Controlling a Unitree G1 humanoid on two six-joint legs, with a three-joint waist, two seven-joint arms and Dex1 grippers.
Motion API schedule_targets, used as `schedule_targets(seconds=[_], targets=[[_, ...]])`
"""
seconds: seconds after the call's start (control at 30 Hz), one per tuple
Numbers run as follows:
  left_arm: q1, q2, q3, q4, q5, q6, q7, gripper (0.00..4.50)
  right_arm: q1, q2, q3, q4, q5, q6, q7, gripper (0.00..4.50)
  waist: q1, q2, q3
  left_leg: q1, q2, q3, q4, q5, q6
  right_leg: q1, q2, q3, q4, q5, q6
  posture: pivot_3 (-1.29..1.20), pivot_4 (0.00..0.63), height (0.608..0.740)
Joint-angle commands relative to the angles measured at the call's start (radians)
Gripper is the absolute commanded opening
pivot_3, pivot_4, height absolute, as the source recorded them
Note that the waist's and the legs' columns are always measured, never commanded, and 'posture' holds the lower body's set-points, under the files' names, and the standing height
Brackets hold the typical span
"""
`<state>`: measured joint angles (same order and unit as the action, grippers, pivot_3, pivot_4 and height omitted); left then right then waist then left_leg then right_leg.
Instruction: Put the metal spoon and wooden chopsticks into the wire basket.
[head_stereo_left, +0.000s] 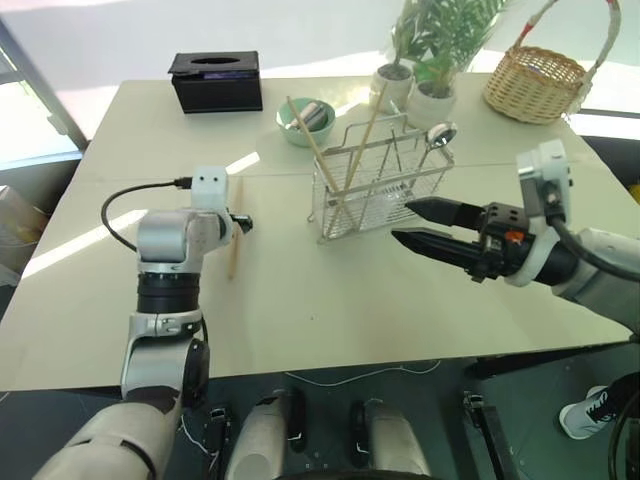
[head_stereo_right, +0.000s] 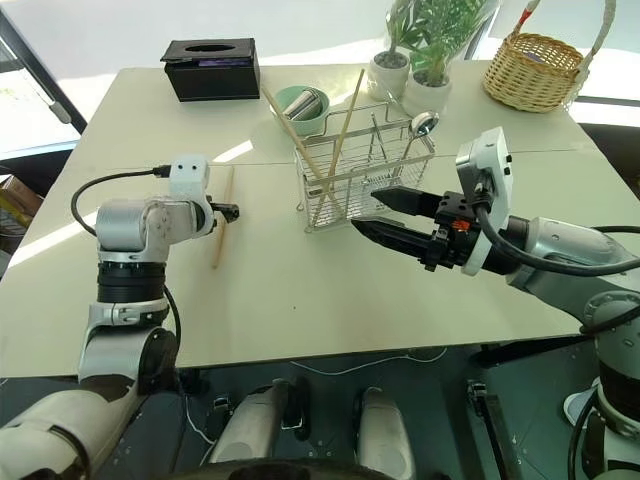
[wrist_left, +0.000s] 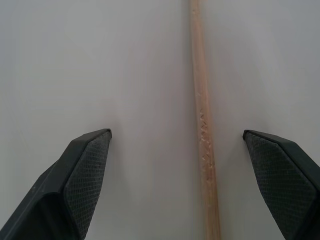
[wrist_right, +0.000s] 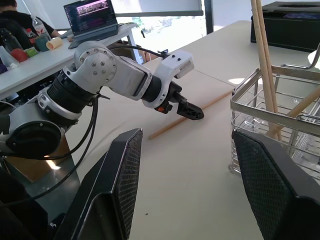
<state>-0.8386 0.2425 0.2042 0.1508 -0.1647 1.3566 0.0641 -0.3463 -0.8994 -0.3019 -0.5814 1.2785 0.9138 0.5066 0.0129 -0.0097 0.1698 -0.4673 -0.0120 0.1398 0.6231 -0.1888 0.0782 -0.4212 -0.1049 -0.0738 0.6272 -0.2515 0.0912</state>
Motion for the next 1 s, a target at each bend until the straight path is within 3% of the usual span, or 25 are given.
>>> schedule_targets(seconds=[0.03,0.13,0.2,0.43,0.63,0.83,1.0], targets=[[0.015,-0.025,0.069,0.027,0.009,0.035,0.023,4.47,0.005,-0.003,-0.038,-0.019,0.000,-0.027,-0.001,2.96,0.000,0.000,0.000,0.000,0.000,0.000,0.000,0.000,0.000,0.000,0.000,0.000,0.000,0.000,0.000,0.00,0.150,0.740],[0.029,-0.044,0.099,0.021,0.015,0.048,0.036,4.47,0.011,-0.007,-0.043,-0.020,0.000,-0.031,-0.002,2.96,-0.002,0.001,0.000,0.003,0.000,0.000,0.000,0.000,0.001,0.002,0.000,0.000,0.001,0.000,0.000,0.00,0.150,0.740],[0.035,-0.052,0.109,0.009,0.017,0.055,0.041,3.70,0.015,-0.010,-0.049,-0.020,0.002,-0.032,-0.003,2.96,-0.002,0.001,-0.001,0.005,0.000,0.000,0.000,-0.002,0.003,0.004,0.000,0.000,0.001,-0.001,-0.001,0.00,0.150,0.740],[0.035,-0.068,0.149,-0.008,0.023,0.070,0.046,0.13,0.021,-0.015,-0.062,-0.019,0.002,-0.030,-0.005,2.96,0.003,0.001,-0.001,0.005,0.000,0.000,0.000,-0.001,0.001,0.000,-0.001,0.000,0.001,-0.001,-0.001,0.00,0.150,0.740],[0.020,-0.056,0.157,0.000,0.026,0.050,0.038,0.05,0.019,-0.015,-0.061,-0.014,-0.003,-0.031,-0.004,2.96,0.002,0.001,-0.001,0.005,0.000,0.000,0.000,-0.002,0.003,0.000,-0.001,0.000,0.000,-0.001,-0.002,0.00,0.150,0.740],[-0.005,-0.013,0.047,-0.050,0.014,-0.384,-0.101,0.05,0.025,-0.002,-0.059,-0.003,-0.032,-0.044,-0.002,2.96,0.003,0.000,0.000,0.003,0.000,0.001,0.000,-0.001,0.001,-0.002,-0.002,-0.001,0.001,-0.001,-0.004,0.00,0.150,0.740],[-0.099,-0.020,0.105,-0.104,-0.201,-0.554,-0.362,0.05,0.028,-0.002,-0.067,0.005,-0.060,-0.060,-0.002,2.96,0.001,0.000,0.000,-0.006,0.000,0.002,0.001,0.001,-0.002,-0.006,-0.002,-0.001,0.000,0.000,-0.004,0.00,0.150,0.740]])
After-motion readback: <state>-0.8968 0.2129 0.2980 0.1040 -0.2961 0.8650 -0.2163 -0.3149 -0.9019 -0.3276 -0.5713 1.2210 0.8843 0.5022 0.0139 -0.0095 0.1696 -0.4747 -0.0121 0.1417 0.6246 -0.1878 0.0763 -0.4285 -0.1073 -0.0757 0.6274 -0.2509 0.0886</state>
